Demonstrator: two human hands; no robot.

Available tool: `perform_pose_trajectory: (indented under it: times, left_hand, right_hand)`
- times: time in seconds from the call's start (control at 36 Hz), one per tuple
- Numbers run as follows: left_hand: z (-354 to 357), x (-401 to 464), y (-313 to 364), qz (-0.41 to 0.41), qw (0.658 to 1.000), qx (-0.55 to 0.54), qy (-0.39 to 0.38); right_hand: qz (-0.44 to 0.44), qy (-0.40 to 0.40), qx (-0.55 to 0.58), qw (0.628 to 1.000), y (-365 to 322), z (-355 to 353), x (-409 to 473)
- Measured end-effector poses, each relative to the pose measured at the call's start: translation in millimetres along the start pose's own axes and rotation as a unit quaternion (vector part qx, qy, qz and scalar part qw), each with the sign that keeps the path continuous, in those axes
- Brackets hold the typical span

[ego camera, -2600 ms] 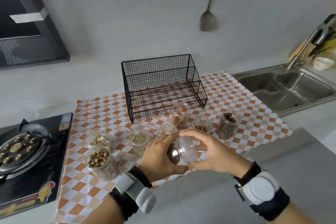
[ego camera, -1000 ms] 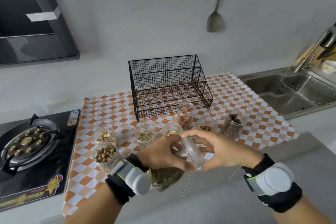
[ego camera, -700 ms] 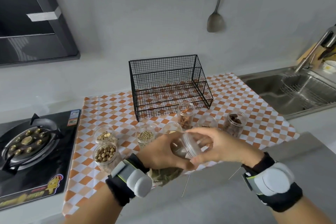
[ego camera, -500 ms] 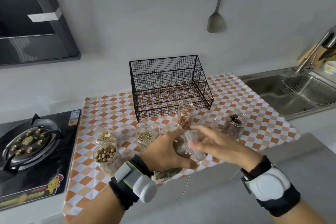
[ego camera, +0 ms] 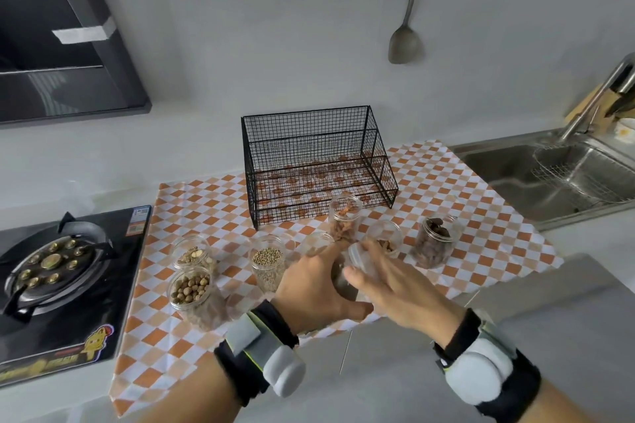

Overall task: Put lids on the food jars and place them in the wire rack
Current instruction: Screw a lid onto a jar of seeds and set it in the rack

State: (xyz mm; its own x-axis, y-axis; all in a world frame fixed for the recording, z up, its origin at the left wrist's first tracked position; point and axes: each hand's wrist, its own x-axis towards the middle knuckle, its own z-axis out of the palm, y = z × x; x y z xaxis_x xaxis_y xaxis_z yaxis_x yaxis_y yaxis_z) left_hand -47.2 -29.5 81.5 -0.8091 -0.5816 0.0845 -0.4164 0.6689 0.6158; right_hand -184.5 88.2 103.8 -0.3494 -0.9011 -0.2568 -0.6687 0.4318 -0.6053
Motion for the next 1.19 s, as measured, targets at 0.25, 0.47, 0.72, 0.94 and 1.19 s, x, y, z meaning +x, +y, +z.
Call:
perform_pose_trajectory:
  times: [0.25,0.47,0.72,0.94,1.19]
  left_hand:
    - [20,1,29,-0.029,0.998,0.029,0.051]
    - [17,1,44,-0.054,0.993,0.049,0.091]
    - [4,15,30,-0.07,0.985,-0.083,0.133]
    - [-18,36,-8,-0.088,0.985,-0.074,0.129]
    - [-36,60,-75,-0.154,0.983,-0.053,0.086]
  right_hand:
    - [0.023,0.06,0.009,0.998,20,-5,2]
    - [-0.036,0.023,0.065,0.997,19,-26,6]
    - [-0.095,0.107,0.022,0.989,-9,-42,44]
    - [-0.109,0.159,-0.031,0.981,-40,-56,94]
    - [-0.125,0.178,-0.106,0.97,-78,-58,178]
